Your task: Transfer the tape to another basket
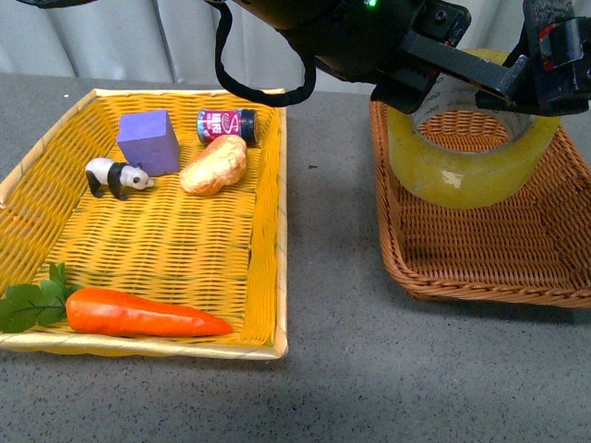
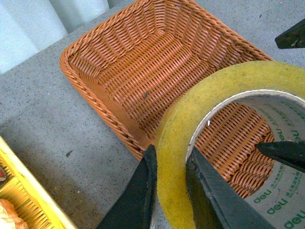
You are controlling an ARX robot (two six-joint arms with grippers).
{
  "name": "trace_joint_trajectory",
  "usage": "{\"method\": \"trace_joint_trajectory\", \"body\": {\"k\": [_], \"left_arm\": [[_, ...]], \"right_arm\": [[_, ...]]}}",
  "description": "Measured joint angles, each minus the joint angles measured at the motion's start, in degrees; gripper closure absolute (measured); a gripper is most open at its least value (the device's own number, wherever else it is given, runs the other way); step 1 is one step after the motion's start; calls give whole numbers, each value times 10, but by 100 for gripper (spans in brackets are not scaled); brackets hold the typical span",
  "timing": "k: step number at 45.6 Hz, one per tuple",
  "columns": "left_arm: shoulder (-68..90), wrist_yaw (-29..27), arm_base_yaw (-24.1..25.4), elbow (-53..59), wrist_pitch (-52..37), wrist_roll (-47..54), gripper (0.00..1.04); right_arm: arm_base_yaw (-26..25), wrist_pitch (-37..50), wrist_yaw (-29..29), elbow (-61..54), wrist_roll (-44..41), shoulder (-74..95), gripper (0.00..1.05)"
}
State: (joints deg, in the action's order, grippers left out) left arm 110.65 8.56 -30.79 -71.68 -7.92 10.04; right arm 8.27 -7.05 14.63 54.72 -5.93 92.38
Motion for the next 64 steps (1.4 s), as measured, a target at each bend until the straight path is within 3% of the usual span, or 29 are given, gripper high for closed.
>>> {"method": "trace_joint_trajectory", "body": {"k": [9,25,30,32,42,46,53,64], "left_arm": [[0,0,0,0,0,0,90],[0,1,-1,0,0,0,90],[-4,-93,-19,2,-21,-65,90],[-7,-94,-22,8,-27,-88,90],[-17,-85,-10,38,-56,-183,49],[-35,-68,-1,54,-62,-209,36],[-70,-86,14,83,-65,-227,6],[-75,-186,43,131,-93,-267,7]], "right_arm": [[0,-4,-13,0,8,7,11],[-1,-20,-2,1,60,7,75],[-7,-22,-3,7,75,14,88],[-11,-21,2,8,79,15,88],[-24,-9,6,10,103,23,88],[-33,-6,-16,10,90,35,89],[-70,10,-39,23,74,78,89],[-97,38,-40,54,50,141,89]]}}
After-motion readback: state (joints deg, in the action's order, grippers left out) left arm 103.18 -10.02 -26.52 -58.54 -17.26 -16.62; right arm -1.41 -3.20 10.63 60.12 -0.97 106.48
